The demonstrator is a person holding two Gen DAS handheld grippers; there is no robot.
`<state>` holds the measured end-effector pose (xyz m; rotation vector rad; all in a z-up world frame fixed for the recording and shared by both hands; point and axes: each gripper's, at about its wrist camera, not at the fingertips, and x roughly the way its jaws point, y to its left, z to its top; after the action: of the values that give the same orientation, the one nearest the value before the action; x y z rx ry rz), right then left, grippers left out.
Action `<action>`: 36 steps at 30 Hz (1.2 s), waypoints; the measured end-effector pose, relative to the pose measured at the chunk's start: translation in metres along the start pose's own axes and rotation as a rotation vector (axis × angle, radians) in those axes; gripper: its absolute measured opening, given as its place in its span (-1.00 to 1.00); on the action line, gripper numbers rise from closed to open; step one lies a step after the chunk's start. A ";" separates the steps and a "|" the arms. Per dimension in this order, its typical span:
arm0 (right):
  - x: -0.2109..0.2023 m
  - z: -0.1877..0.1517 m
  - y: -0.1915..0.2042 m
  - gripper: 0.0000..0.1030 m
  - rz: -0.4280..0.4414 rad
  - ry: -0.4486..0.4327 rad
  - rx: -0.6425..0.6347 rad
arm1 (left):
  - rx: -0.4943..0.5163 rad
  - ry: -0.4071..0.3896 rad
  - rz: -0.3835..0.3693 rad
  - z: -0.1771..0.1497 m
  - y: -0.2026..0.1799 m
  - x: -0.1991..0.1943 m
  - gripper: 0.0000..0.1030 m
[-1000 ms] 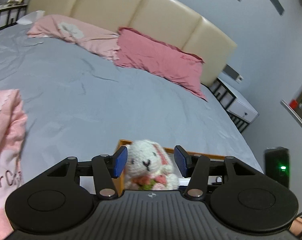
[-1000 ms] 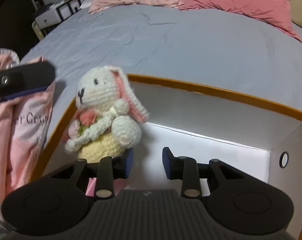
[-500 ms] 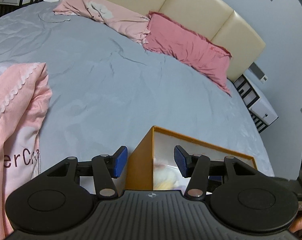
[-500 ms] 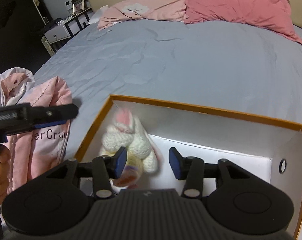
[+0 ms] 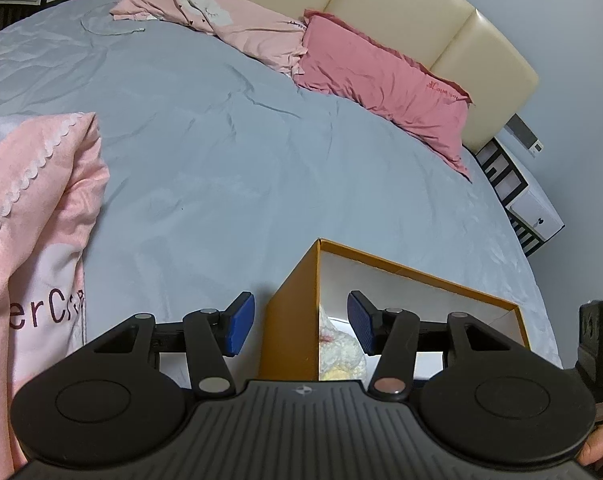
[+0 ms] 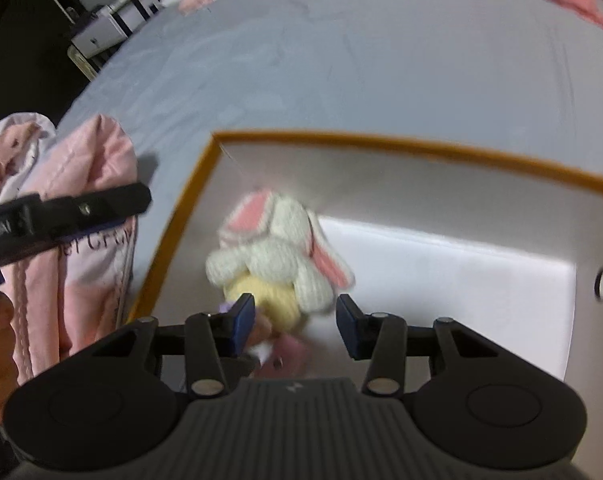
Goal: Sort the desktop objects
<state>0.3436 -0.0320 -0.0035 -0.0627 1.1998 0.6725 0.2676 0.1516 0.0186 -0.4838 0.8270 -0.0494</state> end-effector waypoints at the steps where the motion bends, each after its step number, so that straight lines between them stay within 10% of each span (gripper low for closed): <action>1: 0.002 -0.002 -0.001 -0.20 0.005 0.020 0.010 | 0.002 0.002 -0.001 0.000 0.000 0.000 0.17; 17: 0.009 -0.010 0.016 -0.60 0.102 0.085 -0.082 | 0.017 0.015 0.008 -0.004 -0.007 0.002 0.17; 36: 0.024 -0.005 0.076 -0.29 -0.082 0.015 -0.444 | -0.042 0.013 0.034 -0.002 0.007 0.001 0.16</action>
<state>0.3055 0.0377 -0.0035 -0.4864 1.0377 0.8563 0.2657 0.1566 0.0137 -0.5087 0.8498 -0.0035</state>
